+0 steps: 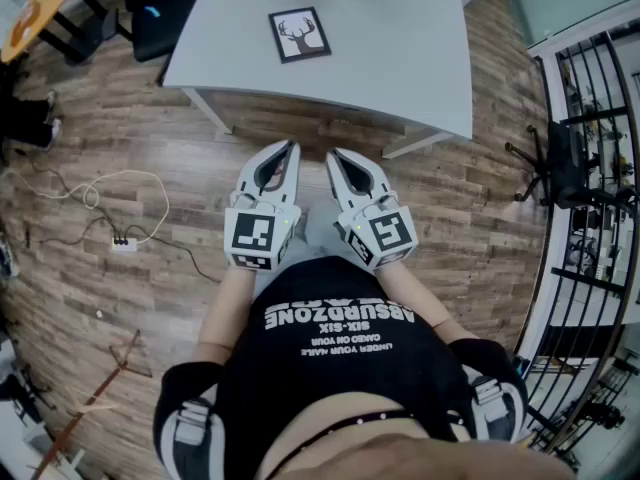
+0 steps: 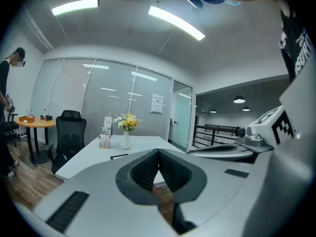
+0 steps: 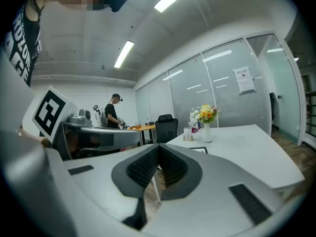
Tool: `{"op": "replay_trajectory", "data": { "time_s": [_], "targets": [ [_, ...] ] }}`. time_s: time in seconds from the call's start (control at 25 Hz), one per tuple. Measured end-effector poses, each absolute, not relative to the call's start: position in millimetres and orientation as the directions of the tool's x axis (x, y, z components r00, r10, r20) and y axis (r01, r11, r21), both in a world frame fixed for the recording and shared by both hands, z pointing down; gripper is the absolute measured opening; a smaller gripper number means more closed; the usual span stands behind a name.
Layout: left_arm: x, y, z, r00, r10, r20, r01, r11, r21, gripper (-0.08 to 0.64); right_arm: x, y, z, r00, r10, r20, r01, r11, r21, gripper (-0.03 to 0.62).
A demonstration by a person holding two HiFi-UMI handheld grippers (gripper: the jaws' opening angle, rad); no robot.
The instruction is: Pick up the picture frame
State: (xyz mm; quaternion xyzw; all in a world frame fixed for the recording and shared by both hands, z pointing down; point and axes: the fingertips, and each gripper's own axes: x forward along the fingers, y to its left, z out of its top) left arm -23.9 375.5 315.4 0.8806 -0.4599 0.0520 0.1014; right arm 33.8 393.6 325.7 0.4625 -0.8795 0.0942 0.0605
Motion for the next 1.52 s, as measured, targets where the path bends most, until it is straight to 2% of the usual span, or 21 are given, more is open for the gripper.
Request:
{"op": "replay_trajectory", "data": {
  "time_s": [0.64, 1.0, 1.52],
  "targets": [
    [-20, 350, 326, 0.579, -0.78, 0.237, -0.813, -0.573, 0.099, 0.017, 26, 365, 342, -0.583, -0.782, 0.219, -0.813, 0.559, -0.165, 0.015],
    [-19, 284, 339, 0.572, -0.778, 0.26, -0.813, -0.58, 0.054, 0.017, 23, 296, 351, -0.585, -0.781, 0.218, -0.811, 0.561, -0.166, 0.015],
    [-19, 163, 368, 0.571, -0.755, 0.323, -0.813, -0.574, 0.096, 0.017, 27, 167, 369, -0.588, -0.769, 0.252, -0.809, 0.56, -0.18, 0.015]
  ]
}}
